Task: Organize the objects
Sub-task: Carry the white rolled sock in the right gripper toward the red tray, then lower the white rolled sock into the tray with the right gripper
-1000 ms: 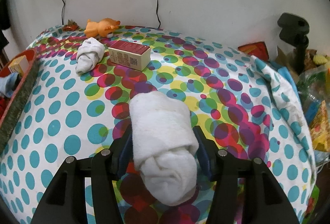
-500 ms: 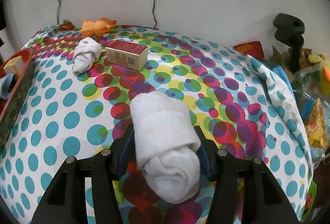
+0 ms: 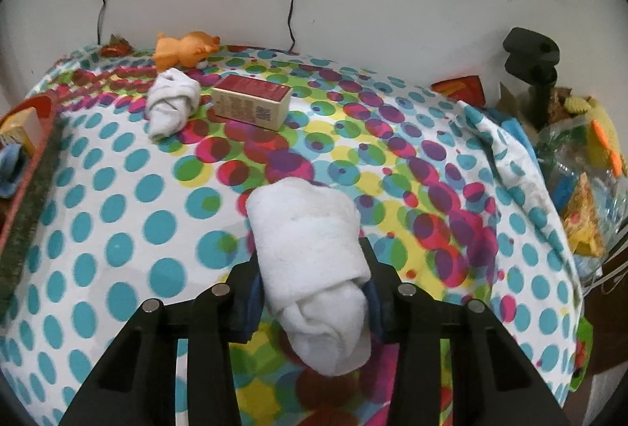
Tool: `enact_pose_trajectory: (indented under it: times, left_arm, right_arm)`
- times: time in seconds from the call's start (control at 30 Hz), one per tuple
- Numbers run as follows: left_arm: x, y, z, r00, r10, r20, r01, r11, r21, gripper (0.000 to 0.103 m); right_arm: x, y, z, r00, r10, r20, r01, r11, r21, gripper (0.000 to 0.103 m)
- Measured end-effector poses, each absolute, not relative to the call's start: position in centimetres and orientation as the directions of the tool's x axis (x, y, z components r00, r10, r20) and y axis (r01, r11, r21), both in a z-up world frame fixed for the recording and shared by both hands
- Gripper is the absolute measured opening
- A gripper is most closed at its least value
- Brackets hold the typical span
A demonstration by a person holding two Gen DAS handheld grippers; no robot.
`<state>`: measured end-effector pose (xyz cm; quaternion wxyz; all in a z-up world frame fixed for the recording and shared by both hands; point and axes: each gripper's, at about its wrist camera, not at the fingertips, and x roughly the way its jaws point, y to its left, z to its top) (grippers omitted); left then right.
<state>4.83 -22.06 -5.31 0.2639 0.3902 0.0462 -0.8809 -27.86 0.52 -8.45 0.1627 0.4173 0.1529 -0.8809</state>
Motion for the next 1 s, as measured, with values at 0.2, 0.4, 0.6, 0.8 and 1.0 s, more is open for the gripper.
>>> enact_pose_trajectory:
  times: [0.2,0.4,0.6,0.8,1.0]
  left_arm:
    - [4.8,-21.7,-5.0,-0.564,-0.432,-0.704,0.5,-0.857,0.126,0.055]
    - [4.9,-21.6,-4.8,-0.57,-0.423,-0.704,0.497,-0.86,0.114,0.055]
    - [5.1,-22.1,-4.6,-0.566,-0.422,-0.709,0.51,-0.854,0.101,0.055]
    - [5.3,-22.5,-4.4,-0.562,-0.423,-0.711,0.524,-0.847,0.089,0.055]
    - [5.4,-23.0,-4.6,-0.55,-0.409,-0.728,0.535,-0.842,0.069,0.055]
  right_arm:
    - [-25.8,0.6,-8.0,-0.55,-0.276,-0.788,0.466,-0.885,-0.016,0.039]
    - [-23.7,0.8,-7.7,-0.483,-0.396,-0.781,0.499,-0.858,0.126,0.039]
    - [-21.1,-1.7,-6.5,-0.442,-0.442,-0.78,0.565,-0.813,0.14,0.039]
    - [-18.6,-5.6,-4.8,-0.409,-0.502,-0.762,0.644,-0.751,0.149,0.04]
    - [-16.2,-10.1,-3.4,-0.372,-0.546,-0.751,0.716,-0.684,0.143,0.041]
